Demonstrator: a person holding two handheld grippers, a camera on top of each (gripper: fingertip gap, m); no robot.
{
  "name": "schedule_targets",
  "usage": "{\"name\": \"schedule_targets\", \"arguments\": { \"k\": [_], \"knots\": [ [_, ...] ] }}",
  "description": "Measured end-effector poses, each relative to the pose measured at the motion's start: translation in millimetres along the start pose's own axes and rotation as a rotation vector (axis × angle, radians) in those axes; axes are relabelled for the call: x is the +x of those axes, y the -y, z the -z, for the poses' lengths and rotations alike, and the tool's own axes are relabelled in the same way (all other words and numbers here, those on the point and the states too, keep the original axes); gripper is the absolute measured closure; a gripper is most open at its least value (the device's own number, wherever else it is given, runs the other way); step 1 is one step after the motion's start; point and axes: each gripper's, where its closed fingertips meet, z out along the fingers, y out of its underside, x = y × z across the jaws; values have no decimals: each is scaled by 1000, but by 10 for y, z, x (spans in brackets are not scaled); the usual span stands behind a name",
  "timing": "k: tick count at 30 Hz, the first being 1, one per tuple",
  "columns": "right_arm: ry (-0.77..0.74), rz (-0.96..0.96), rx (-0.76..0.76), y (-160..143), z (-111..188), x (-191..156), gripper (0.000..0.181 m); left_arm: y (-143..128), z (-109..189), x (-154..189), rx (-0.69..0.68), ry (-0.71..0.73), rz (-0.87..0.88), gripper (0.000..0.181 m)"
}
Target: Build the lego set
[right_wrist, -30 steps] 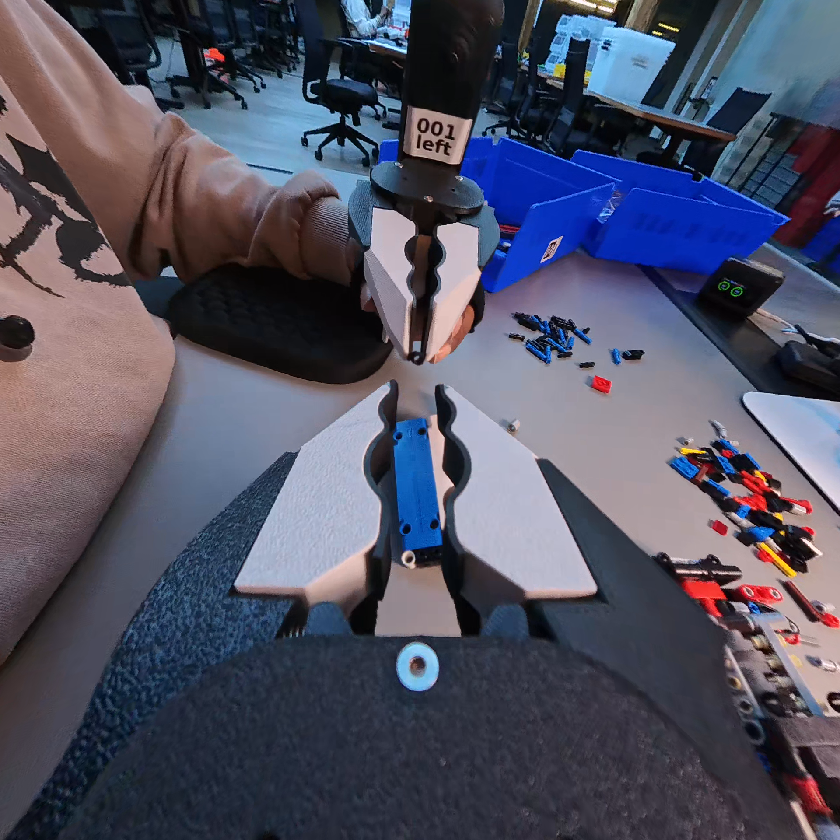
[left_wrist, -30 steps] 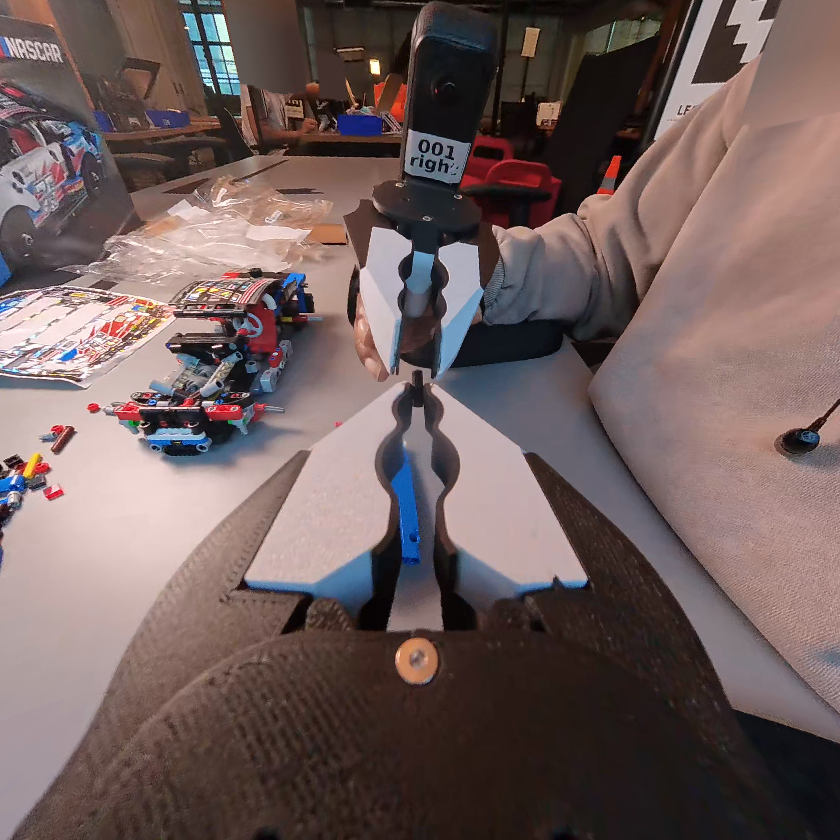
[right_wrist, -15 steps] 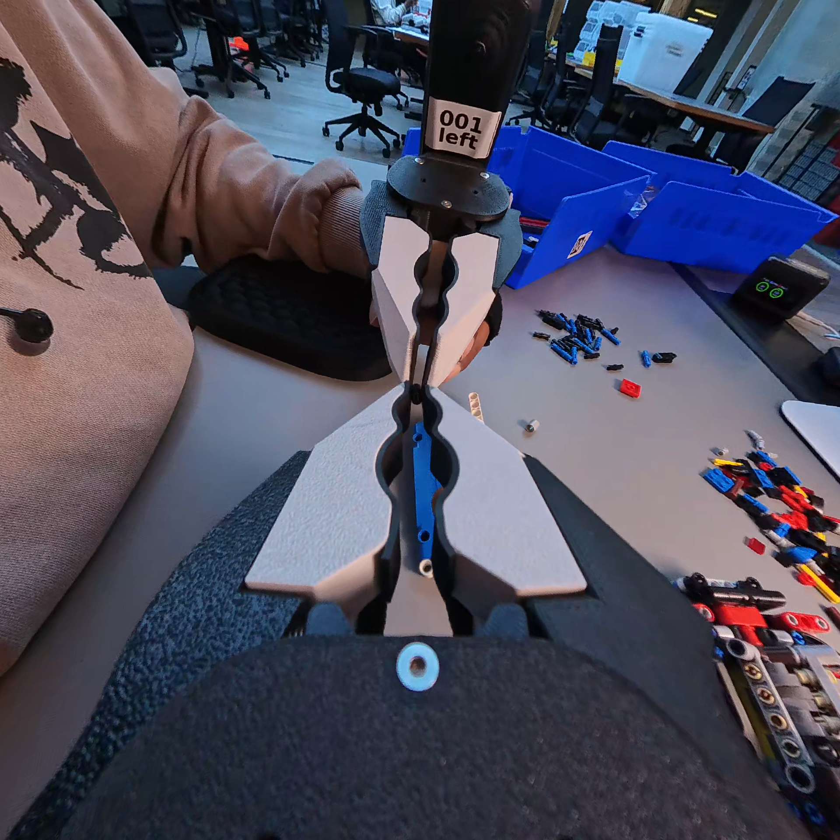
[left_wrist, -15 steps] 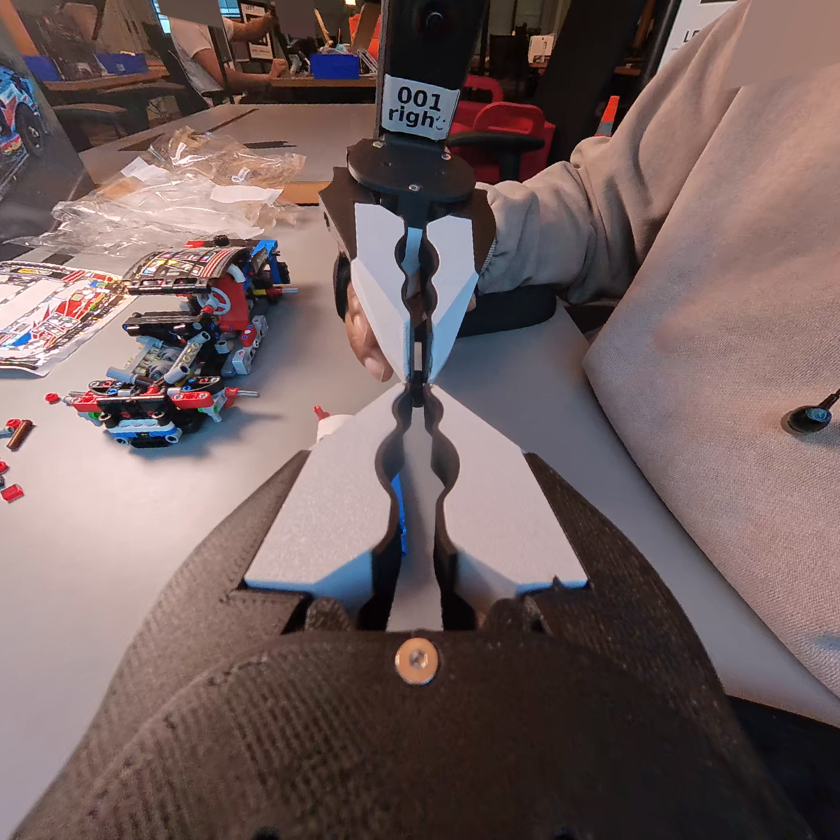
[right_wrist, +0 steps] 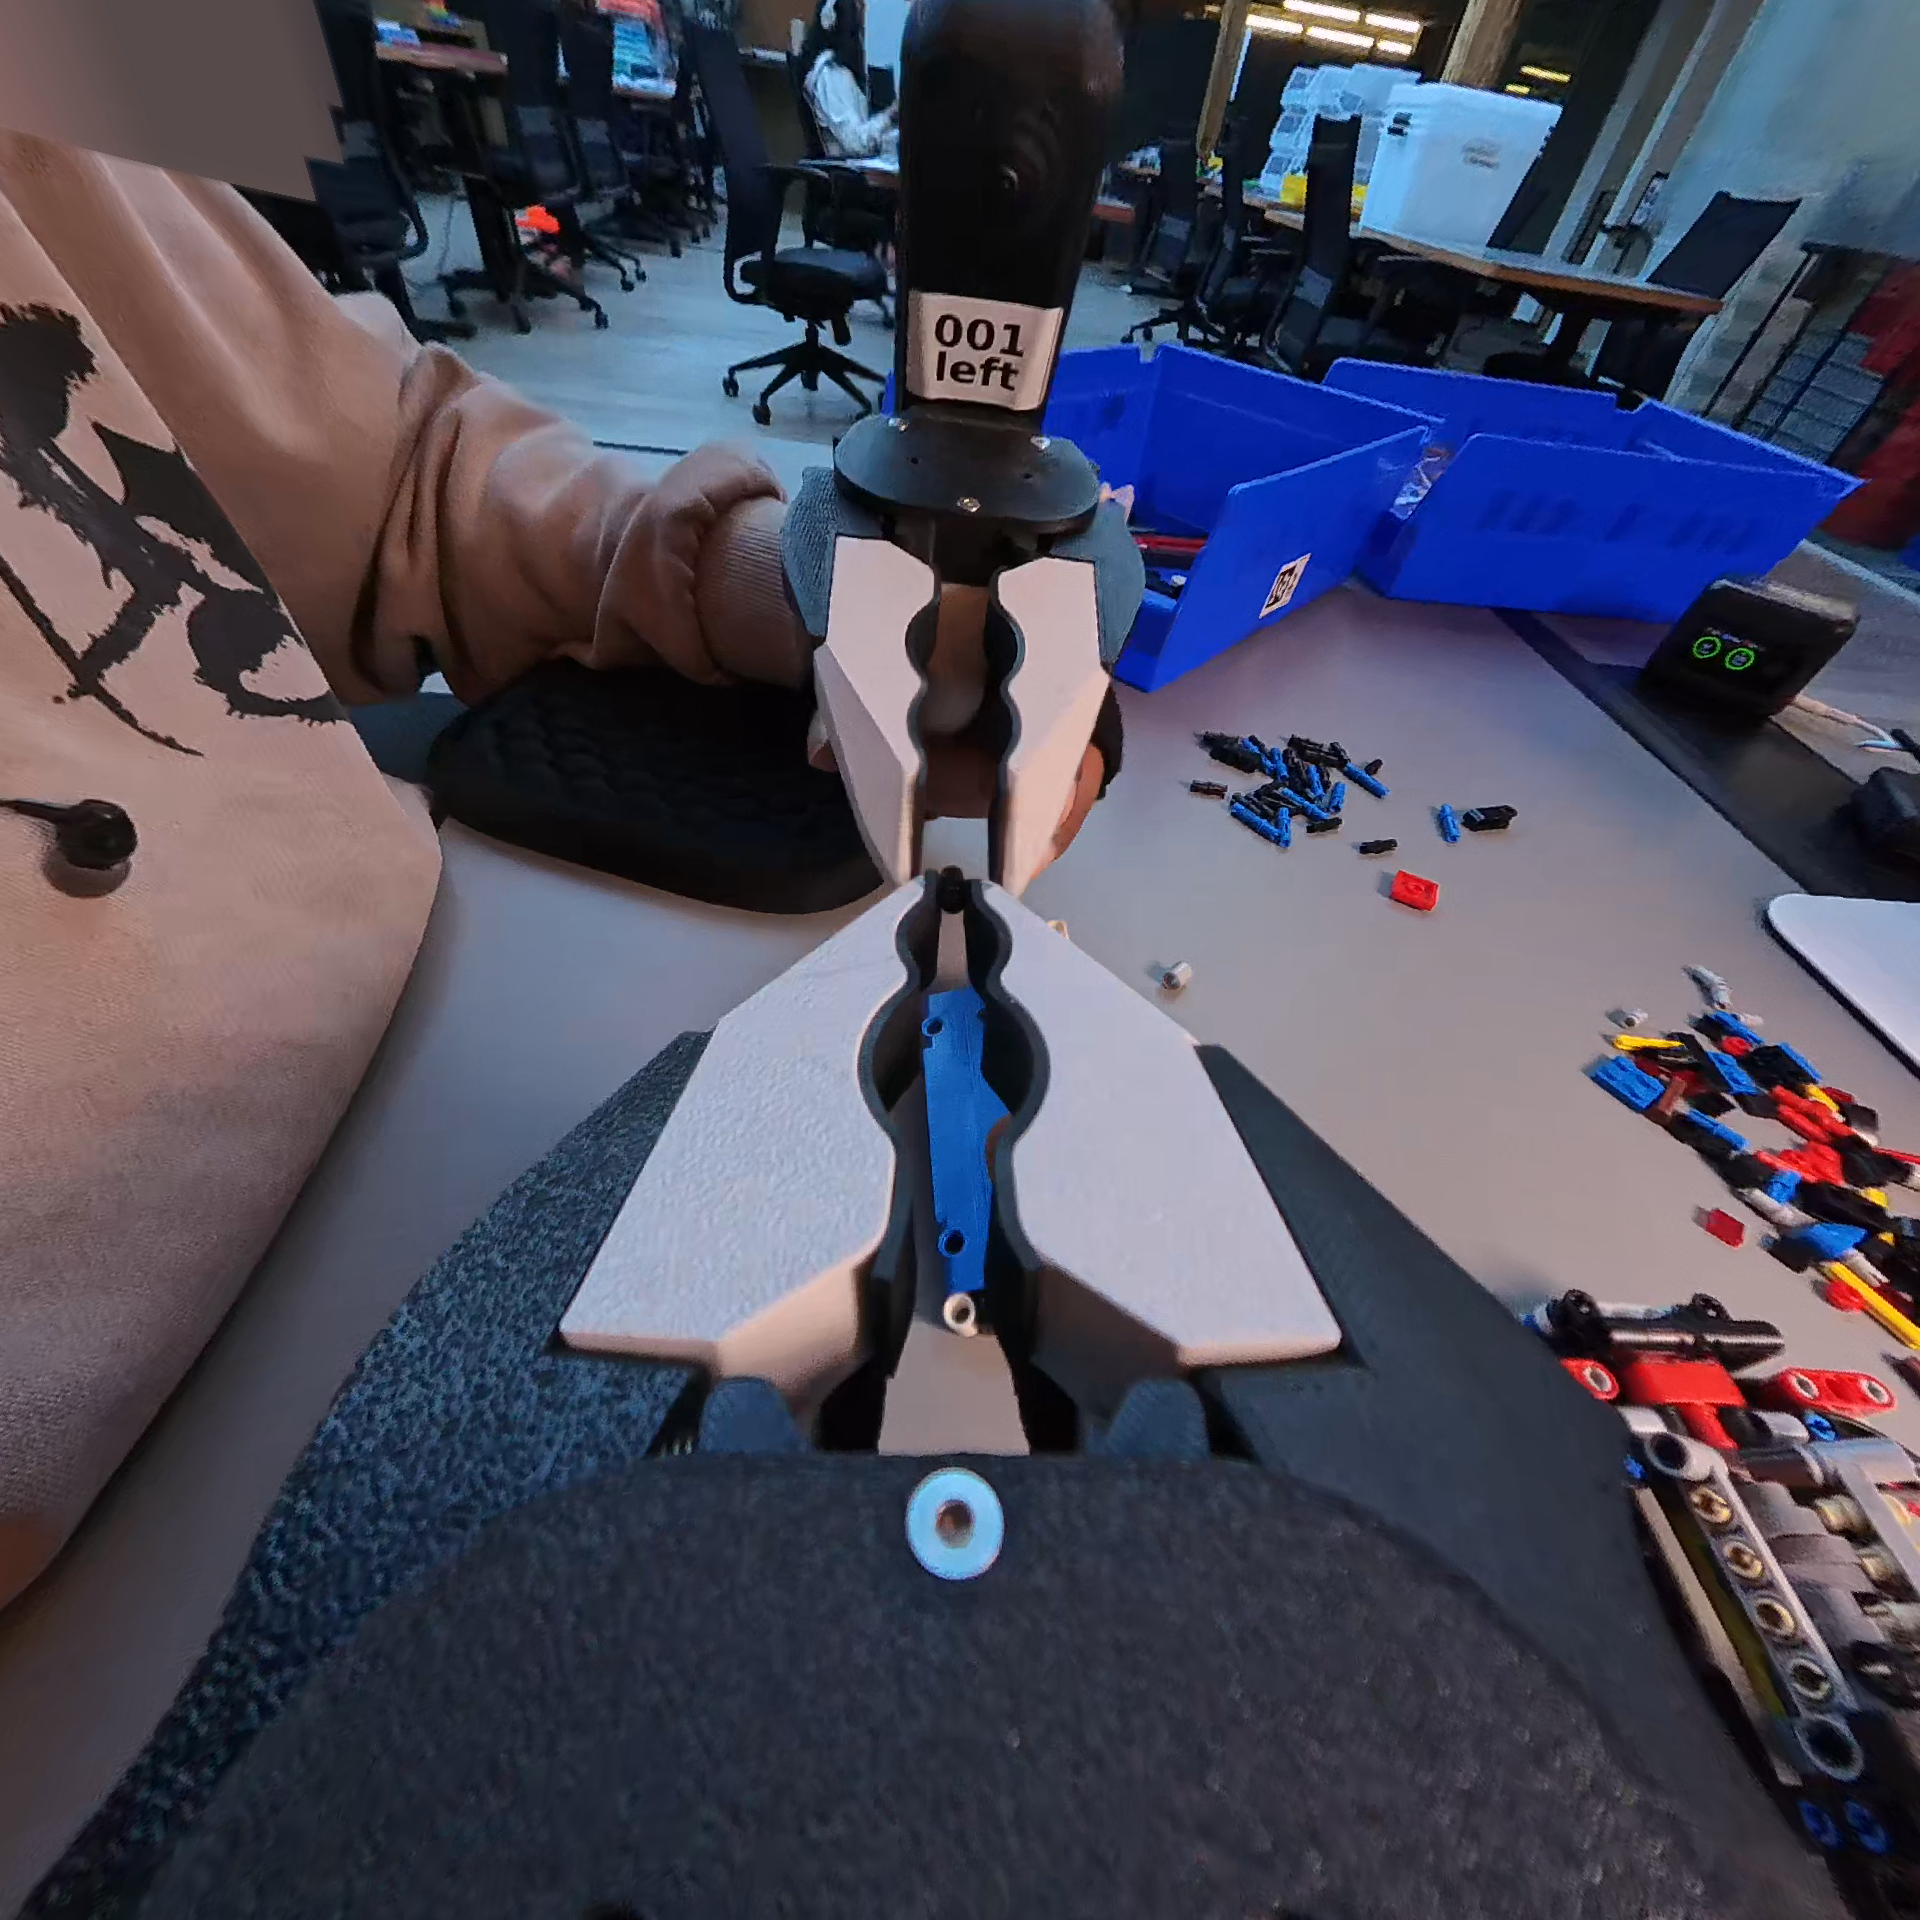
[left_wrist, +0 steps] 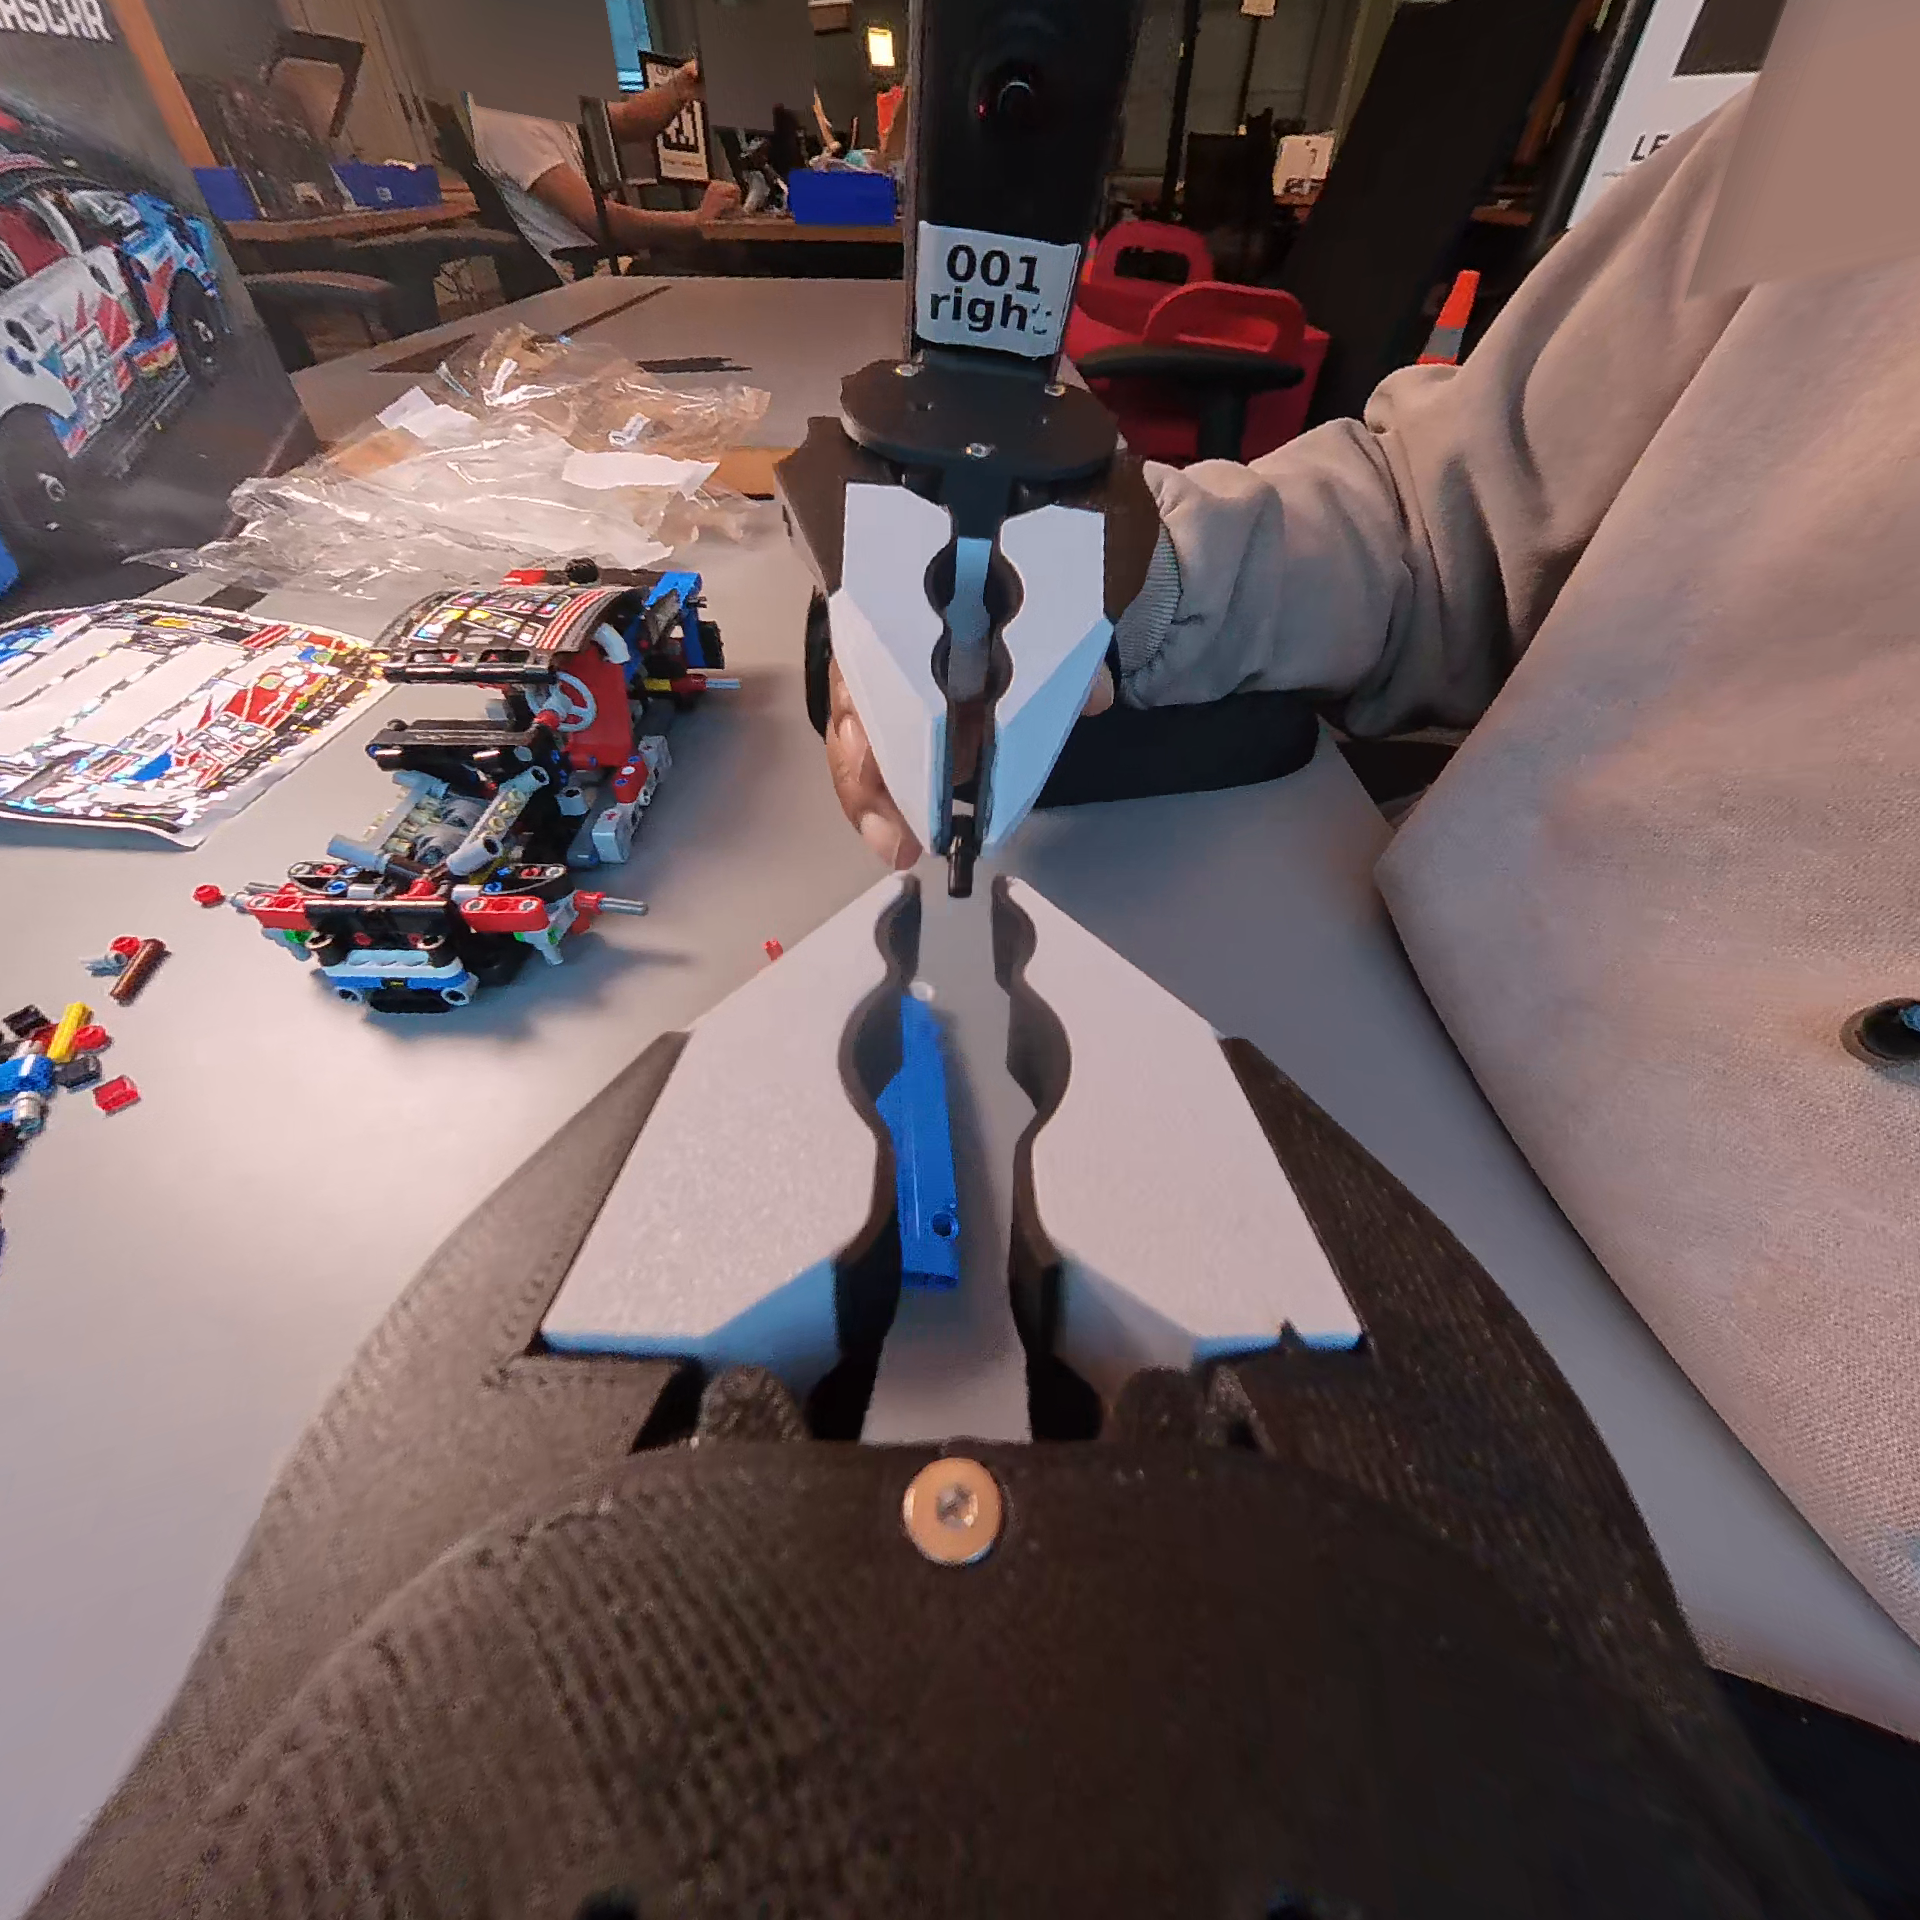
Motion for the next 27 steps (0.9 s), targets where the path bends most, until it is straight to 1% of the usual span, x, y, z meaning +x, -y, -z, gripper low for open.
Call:
{"name": "schedule_targets", "arguments": {
  "k": [1, 2, 9, 12, 19, 27],
  "knots": [
    [-2, -12, 20, 33, 21, 13, 180, -3, 2, -15, -4, 13, 1, 164],
    [-5, -18, 36, 60, 35, 24, 179, 4, 3, -19, -5, 21, 1, 163],
    [-8, 12, 29, 48, 3, -5, 179, 48, -20, 15, -15, 40, -30, 179],
    [-3, 26, 16, 28, -7, -24, 179, 25, -17, 31, -34, 28, -29, 180],
    [-39, 151, -71, -79, -28, -48, 179, -82, -43, 45, -100, 14, -23, 180],
    [-37, 184, -98, -127, -33, -67, 178, -128, -59, 61, -119, 1, -17, 180]
  ]
}}
